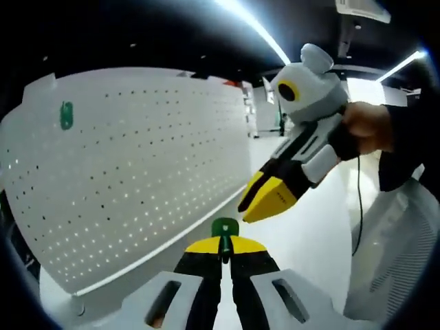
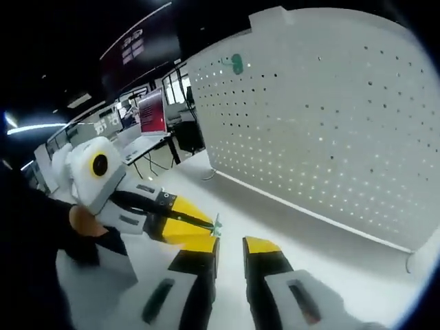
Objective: Insert the hook assembly into the mounting plate slot until the hook locks in place.
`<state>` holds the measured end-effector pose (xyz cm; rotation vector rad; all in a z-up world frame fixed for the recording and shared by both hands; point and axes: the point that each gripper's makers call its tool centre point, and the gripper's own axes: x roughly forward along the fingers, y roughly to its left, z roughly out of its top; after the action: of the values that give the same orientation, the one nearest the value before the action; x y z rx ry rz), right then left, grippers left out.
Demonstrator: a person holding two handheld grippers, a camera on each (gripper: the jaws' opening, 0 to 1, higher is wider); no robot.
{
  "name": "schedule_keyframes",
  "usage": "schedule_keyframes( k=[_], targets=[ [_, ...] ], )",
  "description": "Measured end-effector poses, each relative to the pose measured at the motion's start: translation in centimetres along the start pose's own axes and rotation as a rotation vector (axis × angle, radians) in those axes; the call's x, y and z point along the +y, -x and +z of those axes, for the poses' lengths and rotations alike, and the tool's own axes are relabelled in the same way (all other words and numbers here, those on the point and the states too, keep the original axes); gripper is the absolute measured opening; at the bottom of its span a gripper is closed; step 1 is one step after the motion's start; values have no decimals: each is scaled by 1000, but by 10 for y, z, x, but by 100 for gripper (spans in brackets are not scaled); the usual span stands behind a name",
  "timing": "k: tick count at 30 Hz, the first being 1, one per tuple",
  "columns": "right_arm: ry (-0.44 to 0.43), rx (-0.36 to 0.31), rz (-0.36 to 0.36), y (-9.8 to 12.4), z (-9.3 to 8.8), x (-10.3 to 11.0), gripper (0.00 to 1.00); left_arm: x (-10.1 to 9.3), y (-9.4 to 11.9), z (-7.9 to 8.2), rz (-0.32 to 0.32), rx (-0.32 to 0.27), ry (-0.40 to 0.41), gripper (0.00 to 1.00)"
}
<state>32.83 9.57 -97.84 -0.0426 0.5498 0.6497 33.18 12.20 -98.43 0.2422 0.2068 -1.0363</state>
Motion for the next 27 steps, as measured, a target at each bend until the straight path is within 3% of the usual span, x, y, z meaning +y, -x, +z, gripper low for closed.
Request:
schedule_keyframes(
  k=[6,12,19,27],
  targets=[
    [50,-64,-27,3,2,-3,21,1,0,0,3,-1,11,3],
    [205,-148,-69,7,8,-2,28,2,1,0,6,-2,12,3],
    [300,-175,-147,11,9,-5,29,4,3,2,14,-7,14,3],
    [399,-266,-240,24,19,-4,30,13,10,9,48,-23,29,3]
  ],
)
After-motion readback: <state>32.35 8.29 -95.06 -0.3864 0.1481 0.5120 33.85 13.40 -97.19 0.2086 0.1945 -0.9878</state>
